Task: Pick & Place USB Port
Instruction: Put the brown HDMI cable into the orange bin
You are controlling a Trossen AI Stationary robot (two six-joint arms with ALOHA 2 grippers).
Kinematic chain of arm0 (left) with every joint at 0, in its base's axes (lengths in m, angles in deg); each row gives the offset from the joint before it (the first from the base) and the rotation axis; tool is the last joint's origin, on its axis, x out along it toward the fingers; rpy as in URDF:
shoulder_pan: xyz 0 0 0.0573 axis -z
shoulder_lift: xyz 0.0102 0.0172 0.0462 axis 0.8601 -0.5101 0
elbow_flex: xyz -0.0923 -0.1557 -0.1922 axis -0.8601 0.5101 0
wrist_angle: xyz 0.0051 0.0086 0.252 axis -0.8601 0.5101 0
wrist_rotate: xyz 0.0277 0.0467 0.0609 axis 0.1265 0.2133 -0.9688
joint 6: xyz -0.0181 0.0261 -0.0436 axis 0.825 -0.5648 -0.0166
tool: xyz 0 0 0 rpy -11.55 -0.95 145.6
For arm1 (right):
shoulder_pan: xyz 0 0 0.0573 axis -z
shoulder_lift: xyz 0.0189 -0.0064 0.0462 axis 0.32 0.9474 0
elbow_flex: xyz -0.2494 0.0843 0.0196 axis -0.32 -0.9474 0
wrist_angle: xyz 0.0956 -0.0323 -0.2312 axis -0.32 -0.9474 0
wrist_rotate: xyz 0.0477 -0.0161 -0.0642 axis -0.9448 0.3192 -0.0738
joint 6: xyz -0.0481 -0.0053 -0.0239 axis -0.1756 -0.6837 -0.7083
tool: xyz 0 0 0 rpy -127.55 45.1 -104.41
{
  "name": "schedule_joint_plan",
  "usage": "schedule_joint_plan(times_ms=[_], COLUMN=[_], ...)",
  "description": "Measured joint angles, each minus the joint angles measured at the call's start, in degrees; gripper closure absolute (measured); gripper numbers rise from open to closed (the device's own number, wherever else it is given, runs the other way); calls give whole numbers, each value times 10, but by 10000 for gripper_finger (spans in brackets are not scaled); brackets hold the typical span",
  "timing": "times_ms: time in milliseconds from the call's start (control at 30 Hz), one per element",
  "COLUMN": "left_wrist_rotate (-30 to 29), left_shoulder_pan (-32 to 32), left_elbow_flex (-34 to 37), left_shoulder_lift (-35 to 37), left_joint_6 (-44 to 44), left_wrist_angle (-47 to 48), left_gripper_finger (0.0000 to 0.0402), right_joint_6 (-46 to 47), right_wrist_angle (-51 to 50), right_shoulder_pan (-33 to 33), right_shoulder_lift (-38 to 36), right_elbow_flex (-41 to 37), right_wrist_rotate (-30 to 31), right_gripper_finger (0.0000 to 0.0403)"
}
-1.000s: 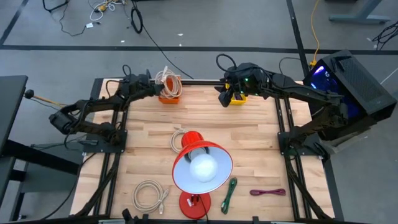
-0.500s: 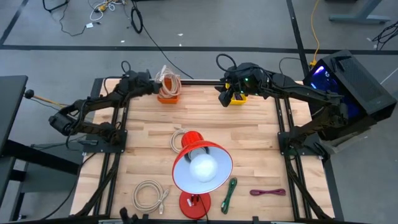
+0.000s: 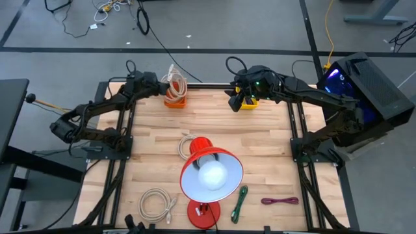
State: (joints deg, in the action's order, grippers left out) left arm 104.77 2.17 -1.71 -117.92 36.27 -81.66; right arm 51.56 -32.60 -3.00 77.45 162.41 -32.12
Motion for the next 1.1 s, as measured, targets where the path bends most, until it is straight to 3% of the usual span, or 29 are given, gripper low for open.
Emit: schedule_joint_plan(times_ms=[233, 433, 633, 1100], left_wrist_rotate=[-4, -5, -9, -21], left_shoulder_pan=[2, 2, 2, -16], left_elbow_flex=[-31, -60, -60, -60], left_shoulder_lift=[0, 0, 5, 98], left_joint_6=[-15, -59, -70, -73], left_wrist_angle=[18, 115, 147, 192], left_gripper_finger=[387, 387, 387, 387], right_joint_6=[-4, -8, -14, -17], right_wrist_angle=[-4, -12, -11, -11], right_shoulder_pan=[0, 0, 9, 9], right_shoulder_lift=[5, 7, 7, 7], right_elbow_flex=[0, 0, 0, 0], right_wrist_rotate=[0, 0, 0, 0], right_gripper_finger=[195, 195, 195, 195])
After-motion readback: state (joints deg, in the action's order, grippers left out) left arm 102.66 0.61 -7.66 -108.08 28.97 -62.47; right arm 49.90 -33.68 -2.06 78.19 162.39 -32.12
